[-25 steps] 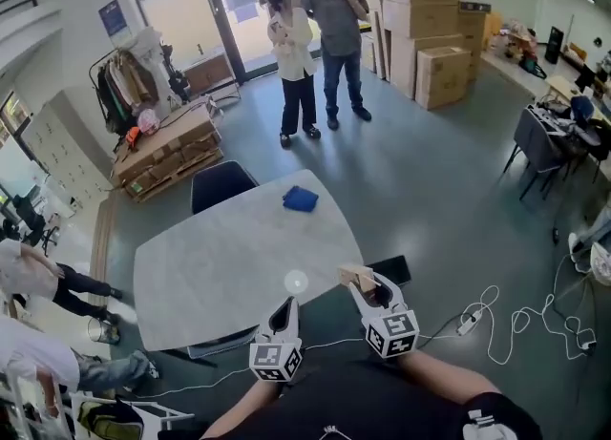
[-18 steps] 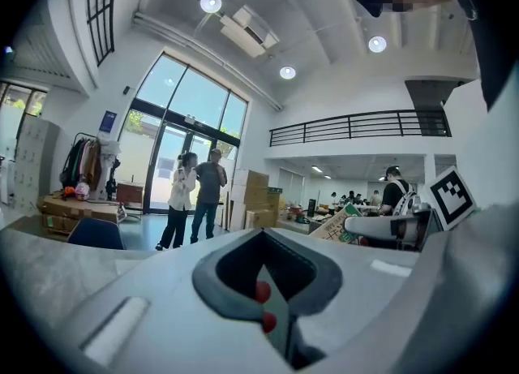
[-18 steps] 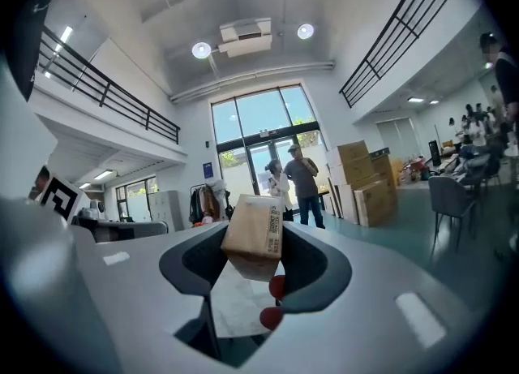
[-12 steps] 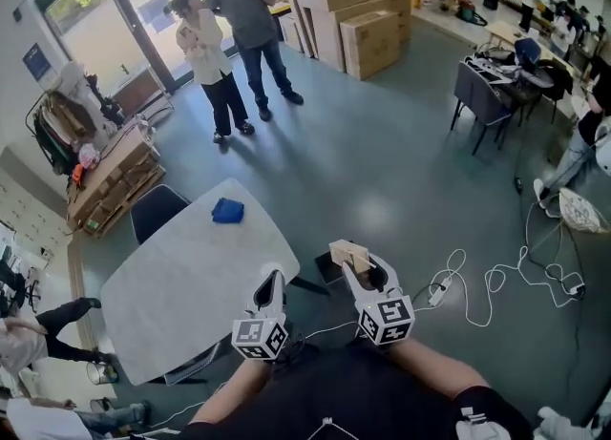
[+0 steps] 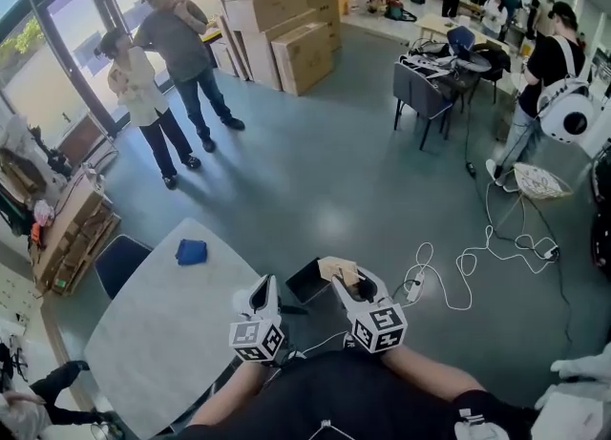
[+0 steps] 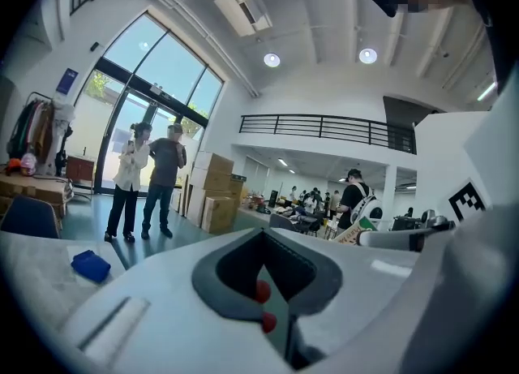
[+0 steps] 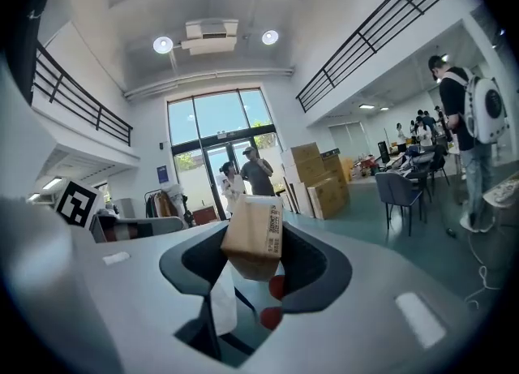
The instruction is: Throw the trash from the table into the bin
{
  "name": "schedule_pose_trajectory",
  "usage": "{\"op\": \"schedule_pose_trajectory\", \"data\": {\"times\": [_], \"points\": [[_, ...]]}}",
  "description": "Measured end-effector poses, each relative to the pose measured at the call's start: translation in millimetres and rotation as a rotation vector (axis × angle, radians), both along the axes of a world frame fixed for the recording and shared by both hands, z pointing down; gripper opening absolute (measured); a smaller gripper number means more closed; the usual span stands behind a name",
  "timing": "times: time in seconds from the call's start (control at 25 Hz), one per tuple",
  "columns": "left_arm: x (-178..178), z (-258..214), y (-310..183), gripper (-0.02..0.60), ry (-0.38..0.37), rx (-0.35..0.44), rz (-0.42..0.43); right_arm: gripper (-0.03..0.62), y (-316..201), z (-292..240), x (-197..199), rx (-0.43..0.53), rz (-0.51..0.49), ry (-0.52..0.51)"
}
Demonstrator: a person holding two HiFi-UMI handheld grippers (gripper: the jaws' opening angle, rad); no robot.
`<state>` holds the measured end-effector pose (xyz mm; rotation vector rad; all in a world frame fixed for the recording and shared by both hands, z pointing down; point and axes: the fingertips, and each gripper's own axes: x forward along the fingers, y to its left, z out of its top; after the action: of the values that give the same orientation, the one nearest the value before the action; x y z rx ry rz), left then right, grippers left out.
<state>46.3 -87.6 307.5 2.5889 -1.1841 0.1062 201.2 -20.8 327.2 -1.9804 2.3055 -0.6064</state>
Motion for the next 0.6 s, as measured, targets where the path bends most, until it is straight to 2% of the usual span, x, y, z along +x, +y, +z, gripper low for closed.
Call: {"op": "schedule_pose_trajectory", "data": {"times": [0.24, 0.6], "points": [[0.6, 7.6, -15.3, 0.000, -0.007, 0.014, 0.042, 0.213, -10.5, 20.1, 3.1, -0.058, 0.043, -0.027], [-62.9, 36.0, -32.9, 0.000, -0.019, -0.055, 0.033, 0.213, -39.6, 40.2, -47.9, -0.124, 0.040, -0.008]]}}
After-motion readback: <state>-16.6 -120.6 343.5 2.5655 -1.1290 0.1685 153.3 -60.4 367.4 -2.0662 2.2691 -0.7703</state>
